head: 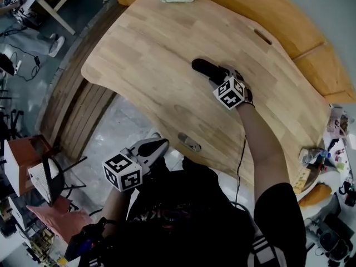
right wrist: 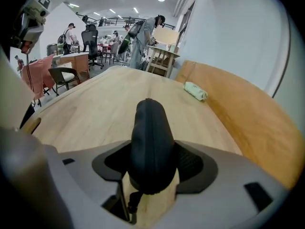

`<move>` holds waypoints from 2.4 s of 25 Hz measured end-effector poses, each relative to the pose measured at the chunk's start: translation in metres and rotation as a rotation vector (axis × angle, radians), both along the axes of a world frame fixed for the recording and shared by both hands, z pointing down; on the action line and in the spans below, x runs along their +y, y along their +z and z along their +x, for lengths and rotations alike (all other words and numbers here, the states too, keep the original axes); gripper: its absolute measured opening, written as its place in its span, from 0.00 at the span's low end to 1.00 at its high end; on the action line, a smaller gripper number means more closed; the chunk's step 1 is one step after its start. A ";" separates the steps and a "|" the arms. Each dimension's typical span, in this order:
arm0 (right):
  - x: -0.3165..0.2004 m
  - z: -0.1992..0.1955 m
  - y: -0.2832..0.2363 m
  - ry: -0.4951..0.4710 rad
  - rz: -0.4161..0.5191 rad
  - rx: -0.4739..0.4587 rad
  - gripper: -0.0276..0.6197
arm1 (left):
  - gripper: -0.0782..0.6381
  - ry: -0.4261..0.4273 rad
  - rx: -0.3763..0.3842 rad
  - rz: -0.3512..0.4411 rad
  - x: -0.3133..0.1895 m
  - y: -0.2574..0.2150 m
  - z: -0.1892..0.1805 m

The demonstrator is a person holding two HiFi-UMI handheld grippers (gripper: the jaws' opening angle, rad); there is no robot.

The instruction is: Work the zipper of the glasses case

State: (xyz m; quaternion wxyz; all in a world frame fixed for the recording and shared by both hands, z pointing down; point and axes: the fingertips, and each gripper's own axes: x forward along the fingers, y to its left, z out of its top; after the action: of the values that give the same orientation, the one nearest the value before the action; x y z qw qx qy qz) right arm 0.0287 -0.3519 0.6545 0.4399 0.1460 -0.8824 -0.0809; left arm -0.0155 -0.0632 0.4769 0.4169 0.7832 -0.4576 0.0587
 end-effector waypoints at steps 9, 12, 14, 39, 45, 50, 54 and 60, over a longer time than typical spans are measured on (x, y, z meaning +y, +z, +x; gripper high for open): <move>0.008 -0.001 0.002 -0.031 -0.021 -0.006 0.49 | 0.13 -0.018 -0.015 -0.013 0.003 0.000 0.005; 0.014 0.005 -0.013 -0.023 -0.013 -0.035 0.50 | 0.13 -0.002 -0.017 0.001 0.002 -0.003 0.005; 0.019 0.010 -0.029 0.000 -0.003 -0.067 0.50 | 0.13 0.017 -0.016 0.018 -0.001 -0.007 0.003; 0.216 0.015 -0.234 0.588 -0.343 -0.936 0.07 | 0.13 0.437 0.018 0.173 0.004 -0.037 -0.016; 0.279 -0.021 -0.235 0.575 -0.343 -0.899 0.07 | 0.13 0.501 0.006 0.172 0.021 -0.034 -0.016; 0.314 -0.043 -0.231 0.591 -0.367 -0.875 0.07 | 0.13 0.568 0.014 0.159 0.037 -0.033 -0.018; 0.332 -0.053 -0.225 0.626 -0.385 -0.881 0.07 | 0.13 0.587 0.019 0.147 0.046 -0.031 -0.025; 0.347 -0.068 -0.223 0.636 -0.374 -0.866 0.07 | 0.13 0.600 0.009 0.141 0.056 -0.029 -0.036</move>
State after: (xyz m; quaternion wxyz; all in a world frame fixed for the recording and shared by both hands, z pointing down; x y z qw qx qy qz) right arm -0.0391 -0.0044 0.4317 0.0593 0.3442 -0.8941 0.2805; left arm -0.0518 -0.0068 0.4478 0.3276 0.9105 -0.2070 0.1441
